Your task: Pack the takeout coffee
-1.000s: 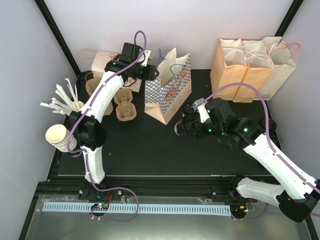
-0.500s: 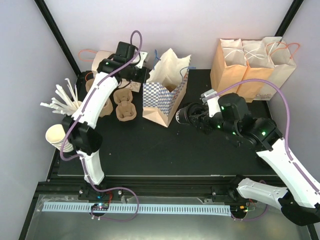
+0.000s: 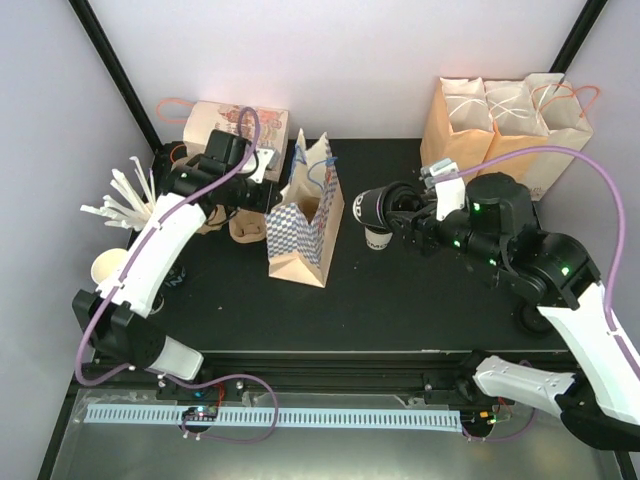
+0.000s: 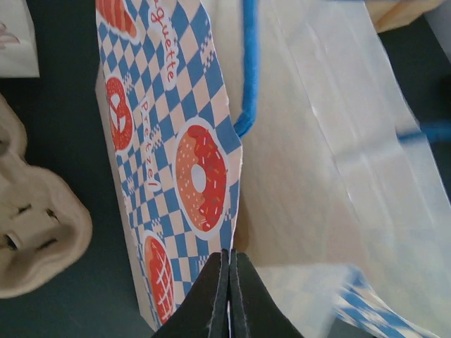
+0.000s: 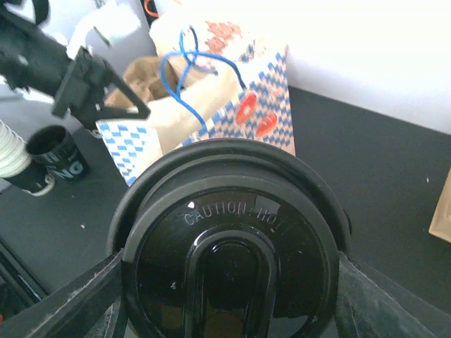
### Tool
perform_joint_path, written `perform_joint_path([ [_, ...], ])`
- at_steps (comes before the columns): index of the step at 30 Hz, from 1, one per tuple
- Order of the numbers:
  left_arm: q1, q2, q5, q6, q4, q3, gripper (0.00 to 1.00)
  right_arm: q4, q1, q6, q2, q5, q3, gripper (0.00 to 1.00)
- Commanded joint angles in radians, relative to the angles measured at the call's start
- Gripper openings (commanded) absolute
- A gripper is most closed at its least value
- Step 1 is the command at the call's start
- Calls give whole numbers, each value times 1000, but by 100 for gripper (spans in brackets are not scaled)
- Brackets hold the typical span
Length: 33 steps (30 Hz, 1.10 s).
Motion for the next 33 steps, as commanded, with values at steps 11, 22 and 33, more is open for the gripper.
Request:
perform_joint_path([
  [11, 2, -265, 208, -31, 42, -192, 2, 29, 4, -8, 138, -44, 278, 62],
  [22, 2, -429, 336, -53, 46, -364, 3, 43, 5, -62, 329, -214, 429, 61],
  [33, 2, -485, 133, -104, 27, -380, 62, -184, 19, -111, 528, -248, 522, 61],
])
